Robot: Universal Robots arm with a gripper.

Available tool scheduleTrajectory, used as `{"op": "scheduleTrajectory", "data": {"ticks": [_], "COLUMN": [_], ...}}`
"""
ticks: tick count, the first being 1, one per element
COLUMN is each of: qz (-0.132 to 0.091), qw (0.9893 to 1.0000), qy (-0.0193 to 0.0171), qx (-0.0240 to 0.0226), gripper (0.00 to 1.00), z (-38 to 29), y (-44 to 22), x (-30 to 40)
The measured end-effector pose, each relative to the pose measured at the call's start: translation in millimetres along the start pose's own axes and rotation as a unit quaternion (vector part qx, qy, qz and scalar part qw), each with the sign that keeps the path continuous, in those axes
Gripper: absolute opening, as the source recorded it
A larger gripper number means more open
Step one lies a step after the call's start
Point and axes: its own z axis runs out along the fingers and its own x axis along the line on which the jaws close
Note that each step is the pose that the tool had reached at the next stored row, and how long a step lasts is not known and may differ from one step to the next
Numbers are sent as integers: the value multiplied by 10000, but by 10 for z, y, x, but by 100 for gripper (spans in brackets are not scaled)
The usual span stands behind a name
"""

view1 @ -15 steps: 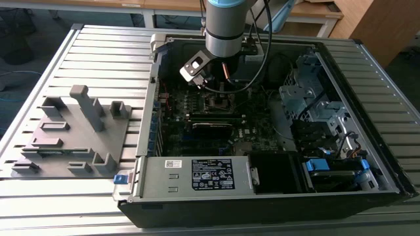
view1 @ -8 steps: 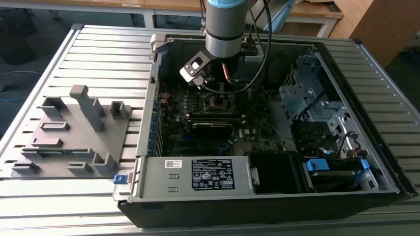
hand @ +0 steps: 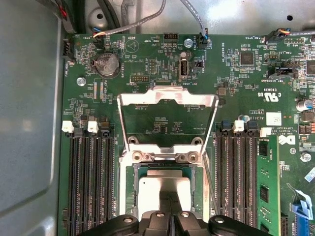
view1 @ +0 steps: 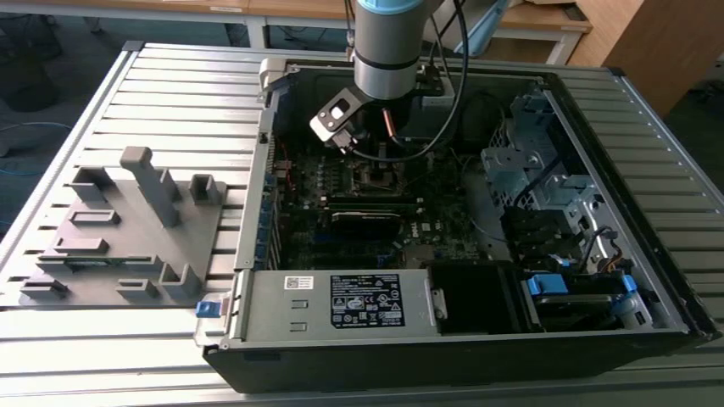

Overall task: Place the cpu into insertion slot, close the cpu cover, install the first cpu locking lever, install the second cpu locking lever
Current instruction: 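Place the cpu into insertion slot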

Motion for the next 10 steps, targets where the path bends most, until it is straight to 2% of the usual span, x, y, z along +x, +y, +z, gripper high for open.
{"op": "scheduleTrajectory", "data": {"ticks": [10], "qz": [0], "qw": [10000], "qy": [-6], "qx": [4], "gripper": [10], "z": [-193], "y": [9], "x": [4]}}
